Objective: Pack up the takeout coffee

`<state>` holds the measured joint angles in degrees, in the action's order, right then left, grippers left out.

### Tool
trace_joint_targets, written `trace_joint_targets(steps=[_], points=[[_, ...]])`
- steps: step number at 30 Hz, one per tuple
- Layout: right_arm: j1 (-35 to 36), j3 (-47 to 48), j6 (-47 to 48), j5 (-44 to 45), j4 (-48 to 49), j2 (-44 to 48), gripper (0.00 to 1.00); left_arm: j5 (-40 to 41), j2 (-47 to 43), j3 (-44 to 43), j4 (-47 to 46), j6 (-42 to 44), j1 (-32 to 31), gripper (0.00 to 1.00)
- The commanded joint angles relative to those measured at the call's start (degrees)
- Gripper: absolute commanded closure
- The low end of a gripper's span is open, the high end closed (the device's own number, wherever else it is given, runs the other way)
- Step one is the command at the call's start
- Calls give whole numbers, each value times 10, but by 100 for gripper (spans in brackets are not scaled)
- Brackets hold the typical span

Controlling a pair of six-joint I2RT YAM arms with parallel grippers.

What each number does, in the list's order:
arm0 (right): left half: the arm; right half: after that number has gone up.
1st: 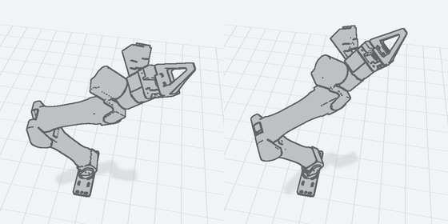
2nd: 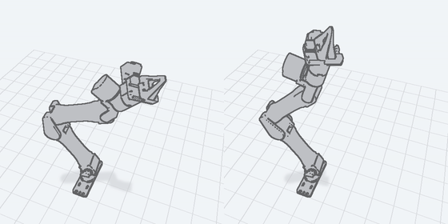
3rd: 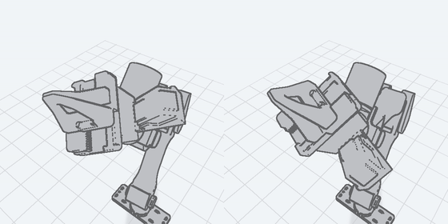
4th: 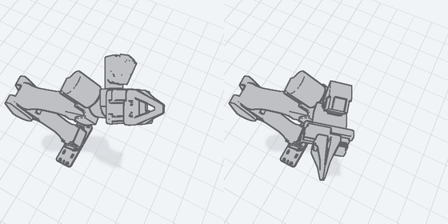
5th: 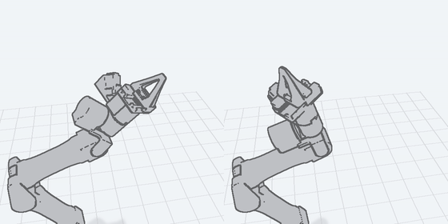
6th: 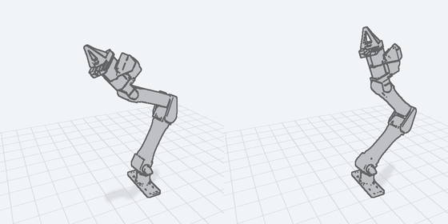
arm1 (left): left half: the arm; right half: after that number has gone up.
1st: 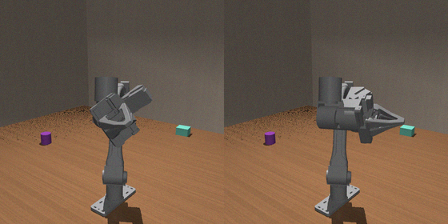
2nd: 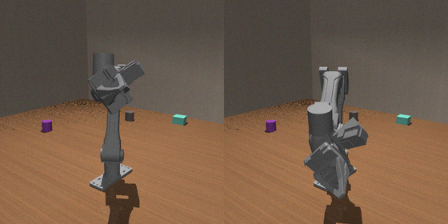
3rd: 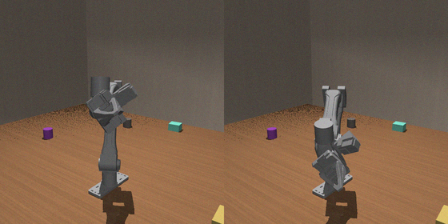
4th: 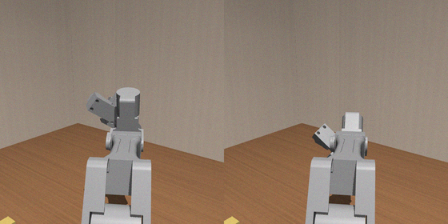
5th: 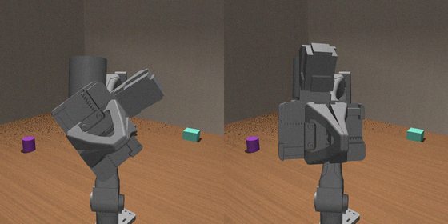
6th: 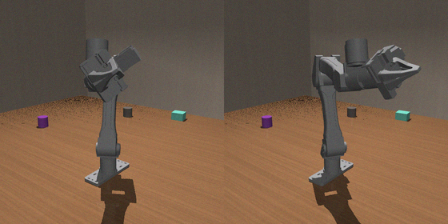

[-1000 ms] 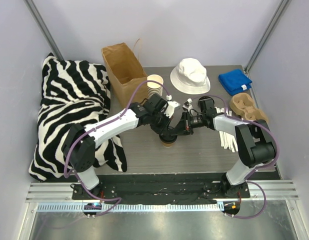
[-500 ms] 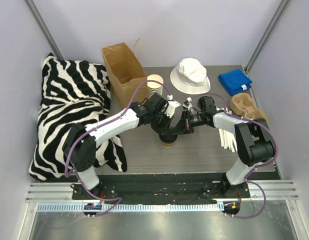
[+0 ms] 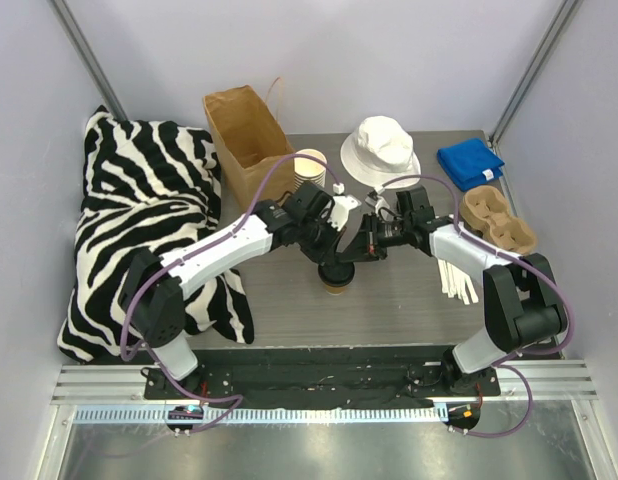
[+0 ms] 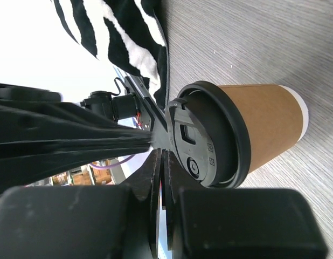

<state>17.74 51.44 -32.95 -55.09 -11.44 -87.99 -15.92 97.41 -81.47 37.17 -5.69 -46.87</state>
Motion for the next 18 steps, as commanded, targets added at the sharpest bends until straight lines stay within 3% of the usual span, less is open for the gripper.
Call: trace_joint_targets(steps=[1, 7, 18], points=[[15, -8, 2, 15, 12, 7, 92, 41, -36, -13, 4, -7, 1, 100], [17, 0, 40, 38, -12, -20, 92, 84, -21, -25, 25, 6, 1, 100], [17, 5, 53, 60, -24, -46, 94, 88, 9, -23, 15, 13, 2, 100]])
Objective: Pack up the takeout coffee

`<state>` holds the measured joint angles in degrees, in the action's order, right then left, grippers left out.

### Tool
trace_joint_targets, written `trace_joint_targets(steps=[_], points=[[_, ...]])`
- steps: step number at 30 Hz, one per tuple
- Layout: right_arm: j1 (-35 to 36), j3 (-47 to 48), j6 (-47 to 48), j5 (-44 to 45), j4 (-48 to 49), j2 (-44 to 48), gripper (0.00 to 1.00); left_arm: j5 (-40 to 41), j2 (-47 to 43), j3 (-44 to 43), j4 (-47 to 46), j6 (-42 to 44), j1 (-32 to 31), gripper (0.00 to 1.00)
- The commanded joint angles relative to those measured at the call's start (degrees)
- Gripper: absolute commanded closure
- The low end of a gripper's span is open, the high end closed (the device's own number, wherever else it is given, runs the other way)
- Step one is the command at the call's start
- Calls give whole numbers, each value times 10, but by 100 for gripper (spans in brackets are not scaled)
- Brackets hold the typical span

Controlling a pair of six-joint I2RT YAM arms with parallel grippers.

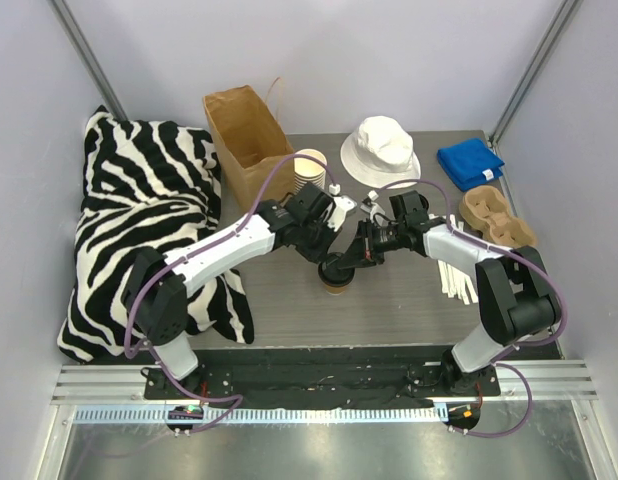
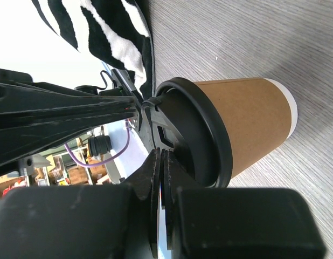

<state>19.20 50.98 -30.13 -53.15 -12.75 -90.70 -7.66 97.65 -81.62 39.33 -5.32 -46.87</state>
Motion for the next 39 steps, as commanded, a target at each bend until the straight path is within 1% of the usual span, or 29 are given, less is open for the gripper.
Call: trace_joint_targets(steps=[1, 8, 20, 26, 29, 39], points=[[2, 10, 26, 43, -11, -20, 94, 6, 8, -21, -7, 9, 1, 100], [2, 11, 27, 44, -14, -25, 94, 3, 4, -31, -9, 3, 1, 96], [2, 10, 27, 44, -13, -25, 94, 2, 27, -36, -7, -3, 1, 96], [1, 4, 29, 47, -13, -24, 94, 9, 47, -28, 0, 0, 1, 98], [3, -2, 32, 52, -14, -26, 95, 18, 56, -22, 8, 0, 2, 100], [2, -1, 52, 74, -30, -33, 96, 33, 78, -12, 17, 4, 1, 100]])
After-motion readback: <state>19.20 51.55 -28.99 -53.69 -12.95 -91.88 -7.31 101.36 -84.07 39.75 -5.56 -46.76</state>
